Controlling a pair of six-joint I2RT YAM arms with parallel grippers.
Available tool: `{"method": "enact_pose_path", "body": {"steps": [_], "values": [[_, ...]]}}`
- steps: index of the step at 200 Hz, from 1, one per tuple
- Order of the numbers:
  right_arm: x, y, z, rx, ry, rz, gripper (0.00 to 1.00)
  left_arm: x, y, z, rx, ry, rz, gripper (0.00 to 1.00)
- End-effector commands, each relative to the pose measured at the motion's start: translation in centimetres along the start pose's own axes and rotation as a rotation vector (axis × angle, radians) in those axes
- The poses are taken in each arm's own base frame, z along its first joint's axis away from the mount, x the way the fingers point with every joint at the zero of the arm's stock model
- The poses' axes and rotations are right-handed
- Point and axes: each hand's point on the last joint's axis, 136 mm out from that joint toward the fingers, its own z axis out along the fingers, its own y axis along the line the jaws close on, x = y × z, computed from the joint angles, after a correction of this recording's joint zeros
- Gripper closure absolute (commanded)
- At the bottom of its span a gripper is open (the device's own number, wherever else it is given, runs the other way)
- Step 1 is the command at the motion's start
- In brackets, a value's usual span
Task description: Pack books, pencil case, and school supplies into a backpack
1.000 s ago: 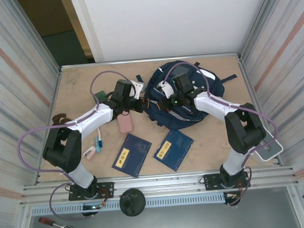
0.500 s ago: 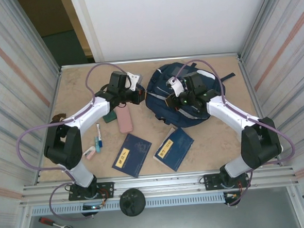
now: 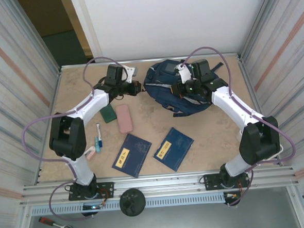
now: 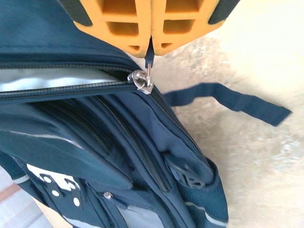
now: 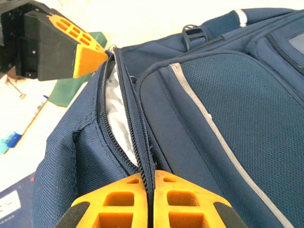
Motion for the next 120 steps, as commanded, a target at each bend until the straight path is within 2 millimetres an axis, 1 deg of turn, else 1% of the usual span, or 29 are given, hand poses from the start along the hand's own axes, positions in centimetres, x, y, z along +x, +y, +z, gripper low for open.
{"method": "enact_pose_path", "body": {"steps": [1,12,18,42,50,58,69,81,103,120], "values": [[-0.9,0.5,-1.3,0.007,0.011,-0.034,1.0,0.9,5.6,-3.9,-0.219,-0.024,-0.084,1.0],[0.0,0.7,-1.4,0.015,0.04,-0.044,1.0,1.7,5.2,-4.6,-0.208,-0.022,-0.086,1.0],[0.5,0.4,-1.5,0.029,0.052,-0.039,1.0,2.2,4.9,-4.9,-0.197,-0.02,-0.091,1.0],[2.4,-1.9,-2.7,0.101,0.065,0.05,1.0,4.2,3.6,-5.2,-0.143,-0.017,-0.115,1.0],[2.8,-2.8,-3.3,0.119,0.053,0.099,1.0,4.7,3.6,-5.1,-0.144,-0.013,-0.11,1.0],[3.0,-3.4,-3.7,0.124,0.038,0.132,1.0,4.9,3.8,-4.9,-0.152,-0.005,-0.106,1.0],[3.0,-3.9,-4.5,0.117,-0.001,0.175,1.0,5.3,4.4,-4.4,-0.171,0.011,-0.104,1.0],[2.8,-4.0,-5.4,0.103,-0.038,0.199,1.0,5.5,5.0,-3.7,-0.19,0.029,-0.103,1.0],[1.9,-3.2,-6.8,0.049,-0.11,0.213,1.0,5.2,5.7,-2.1,-0.192,0.044,-0.095,1.0],[1.5,-2.5,-7.2,0.006,-0.137,0.215,1.0,5.2,5.9,-0.9,-0.176,0.063,-0.106,1.0]]}}
